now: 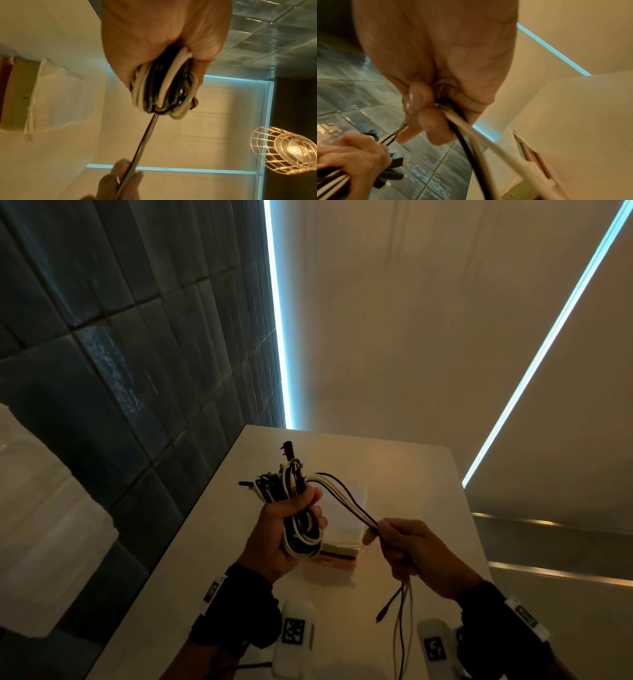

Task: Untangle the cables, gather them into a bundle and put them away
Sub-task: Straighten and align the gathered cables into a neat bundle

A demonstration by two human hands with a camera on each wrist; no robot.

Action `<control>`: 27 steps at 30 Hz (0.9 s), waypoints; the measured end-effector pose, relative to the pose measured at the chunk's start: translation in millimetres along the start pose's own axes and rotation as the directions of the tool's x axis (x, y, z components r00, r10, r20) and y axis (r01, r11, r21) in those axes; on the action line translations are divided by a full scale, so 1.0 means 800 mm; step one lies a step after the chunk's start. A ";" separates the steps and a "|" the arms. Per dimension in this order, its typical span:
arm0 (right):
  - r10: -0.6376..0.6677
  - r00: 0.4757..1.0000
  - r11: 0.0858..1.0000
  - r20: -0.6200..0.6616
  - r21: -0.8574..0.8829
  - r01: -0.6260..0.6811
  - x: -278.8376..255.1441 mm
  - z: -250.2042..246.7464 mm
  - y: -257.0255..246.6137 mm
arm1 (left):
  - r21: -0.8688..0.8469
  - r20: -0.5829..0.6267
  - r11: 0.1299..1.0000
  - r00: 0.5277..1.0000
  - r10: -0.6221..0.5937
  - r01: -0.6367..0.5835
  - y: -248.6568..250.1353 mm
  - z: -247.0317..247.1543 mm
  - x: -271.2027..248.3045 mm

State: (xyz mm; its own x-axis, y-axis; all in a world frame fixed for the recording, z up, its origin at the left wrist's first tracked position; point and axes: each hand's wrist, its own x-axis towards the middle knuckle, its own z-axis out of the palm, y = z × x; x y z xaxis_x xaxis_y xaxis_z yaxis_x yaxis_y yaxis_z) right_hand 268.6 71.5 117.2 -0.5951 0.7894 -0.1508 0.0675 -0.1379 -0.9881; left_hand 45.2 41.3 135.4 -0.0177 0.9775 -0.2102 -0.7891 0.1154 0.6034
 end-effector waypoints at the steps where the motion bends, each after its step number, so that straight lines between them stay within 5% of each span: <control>1: 0.002 1.000 1.000 -0.014 0.024 -0.001 -0.003 -0.001 0.006 | 0.014 0.012 1.000 1.000 -0.009 0.009 0.003 -0.003 0.001; 6: -0.083 0.955 0.981 -0.283 0.146 0.129 0.000 0.011 0.006 | 0.081 0.010 0.996 0.999 -0.044 0.043 -0.001 0.003 0.003; 10: -0.251 0.870 0.957 -0.425 0.024 0.288 0.005 0.046 -0.023 | 0.119 -0.042 0.992 0.999 -0.024 0.029 -0.008 0.019 0.008; 14: -0.454 0.832 0.889 -0.318 -0.231 0.396 0.009 0.085 -0.040 | 0.148 -0.078 0.989 0.996 0.033 -0.021 -0.008 0.024 0.013; 19: -0.526 0.827 0.827 -0.199 -0.346 0.443 0.016 0.108 -0.038 | 0.139 -0.084 0.990 0.996 0.041 -0.029 -0.007 0.022 0.012; 25: -0.588 0.809 0.579 0.001 -0.698 0.422 0.018 0.108 -0.023 | 0.256 -0.119 0.967 0.992 0.047 -0.015 -0.008 0.025 0.006; 27: -0.565 0.825 0.608 0.000 -0.676 0.416 0.016 0.113 -0.020 | 0.214 -0.177 0.977 0.983 0.056 -0.017 -0.007 0.023 0.011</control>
State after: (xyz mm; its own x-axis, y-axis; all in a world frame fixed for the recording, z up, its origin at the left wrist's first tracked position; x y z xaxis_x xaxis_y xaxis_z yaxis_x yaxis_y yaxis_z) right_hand 187.3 29.5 133.8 -0.5293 0.7294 0.4334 0.3345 0.6488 -0.6835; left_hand 61.1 52.1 144.5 -0.1703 0.9357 -0.3090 -0.6386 0.1340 0.7578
